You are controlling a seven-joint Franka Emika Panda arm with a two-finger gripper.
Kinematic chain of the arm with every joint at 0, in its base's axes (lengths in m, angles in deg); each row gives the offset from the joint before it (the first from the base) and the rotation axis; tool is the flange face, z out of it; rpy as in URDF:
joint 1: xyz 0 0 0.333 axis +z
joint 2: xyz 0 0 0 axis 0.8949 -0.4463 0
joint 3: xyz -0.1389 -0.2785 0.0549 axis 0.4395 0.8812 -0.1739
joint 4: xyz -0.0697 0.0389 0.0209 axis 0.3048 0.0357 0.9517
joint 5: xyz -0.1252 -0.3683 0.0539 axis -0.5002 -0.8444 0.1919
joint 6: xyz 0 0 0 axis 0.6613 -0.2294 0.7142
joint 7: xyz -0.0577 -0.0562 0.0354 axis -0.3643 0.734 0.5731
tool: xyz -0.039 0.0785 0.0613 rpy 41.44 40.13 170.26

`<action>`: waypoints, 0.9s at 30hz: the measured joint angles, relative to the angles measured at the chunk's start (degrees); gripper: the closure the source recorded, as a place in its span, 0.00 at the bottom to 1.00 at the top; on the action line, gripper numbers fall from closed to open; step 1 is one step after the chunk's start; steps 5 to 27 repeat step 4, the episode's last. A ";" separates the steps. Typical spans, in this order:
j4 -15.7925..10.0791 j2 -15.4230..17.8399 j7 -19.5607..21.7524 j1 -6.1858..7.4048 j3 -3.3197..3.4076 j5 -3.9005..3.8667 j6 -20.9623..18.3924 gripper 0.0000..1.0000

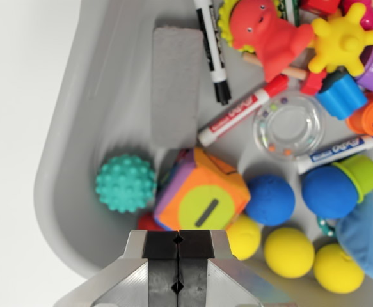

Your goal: Pick an object from the bin

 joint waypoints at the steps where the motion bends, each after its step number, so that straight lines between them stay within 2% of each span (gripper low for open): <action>1: 0.00 -0.01 0.00 0.00 0.00 0.00 0.01 1.00; 27: 0.00 -0.02 0.00 0.00 0.00 0.00 0.01 1.00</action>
